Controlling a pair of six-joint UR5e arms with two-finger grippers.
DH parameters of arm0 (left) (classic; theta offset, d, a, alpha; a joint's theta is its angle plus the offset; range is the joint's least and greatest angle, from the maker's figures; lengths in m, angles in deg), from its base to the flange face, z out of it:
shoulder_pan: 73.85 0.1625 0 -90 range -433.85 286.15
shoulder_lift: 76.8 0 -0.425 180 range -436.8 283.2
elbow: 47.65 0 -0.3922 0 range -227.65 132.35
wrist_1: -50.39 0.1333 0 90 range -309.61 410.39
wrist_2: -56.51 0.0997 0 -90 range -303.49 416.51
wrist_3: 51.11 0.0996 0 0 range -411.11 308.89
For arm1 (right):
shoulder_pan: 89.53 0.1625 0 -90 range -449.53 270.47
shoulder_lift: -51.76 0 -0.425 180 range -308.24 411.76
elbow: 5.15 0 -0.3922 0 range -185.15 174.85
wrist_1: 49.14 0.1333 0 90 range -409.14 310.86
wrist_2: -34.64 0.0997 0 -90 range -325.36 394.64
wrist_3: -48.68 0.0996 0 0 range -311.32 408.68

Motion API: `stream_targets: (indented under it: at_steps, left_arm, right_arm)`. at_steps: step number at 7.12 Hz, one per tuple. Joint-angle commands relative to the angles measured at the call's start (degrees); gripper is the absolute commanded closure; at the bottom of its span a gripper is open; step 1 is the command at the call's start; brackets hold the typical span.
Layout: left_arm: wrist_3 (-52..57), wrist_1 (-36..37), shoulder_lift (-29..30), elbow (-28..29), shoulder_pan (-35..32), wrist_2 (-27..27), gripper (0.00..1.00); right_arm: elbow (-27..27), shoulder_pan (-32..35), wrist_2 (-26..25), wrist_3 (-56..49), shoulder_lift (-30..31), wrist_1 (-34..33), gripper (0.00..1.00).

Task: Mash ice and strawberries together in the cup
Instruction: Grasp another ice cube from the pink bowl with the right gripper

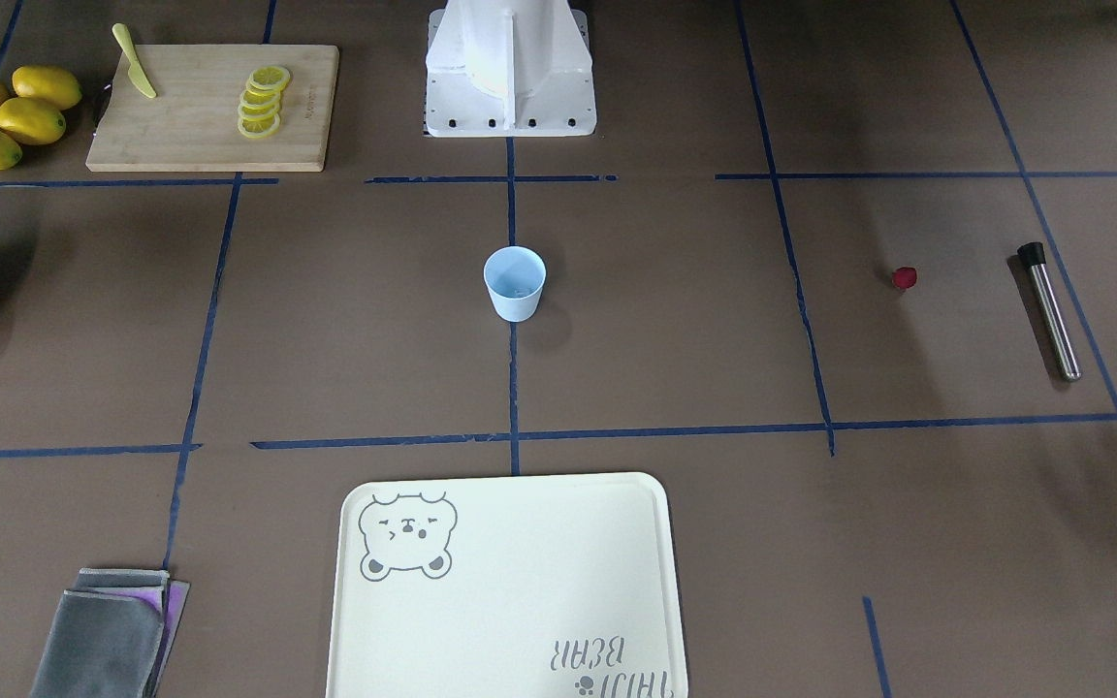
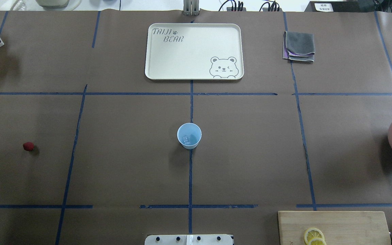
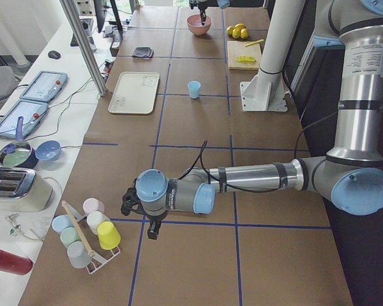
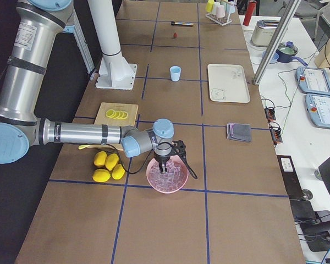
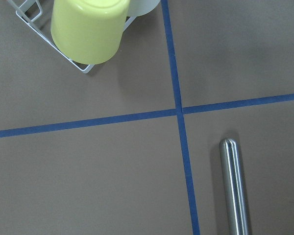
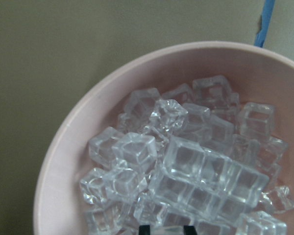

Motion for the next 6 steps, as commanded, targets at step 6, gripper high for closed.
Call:
stream_targets:
  at_steps: [6]
  left_arm:
    - [0.0, 0.0, 0.0, -0.2, 0.0, -0.1, 0.00]
  right_arm:
    - [11.9, 5.4, 1.8, 6.2, -10.5, -10.6, 1.00]
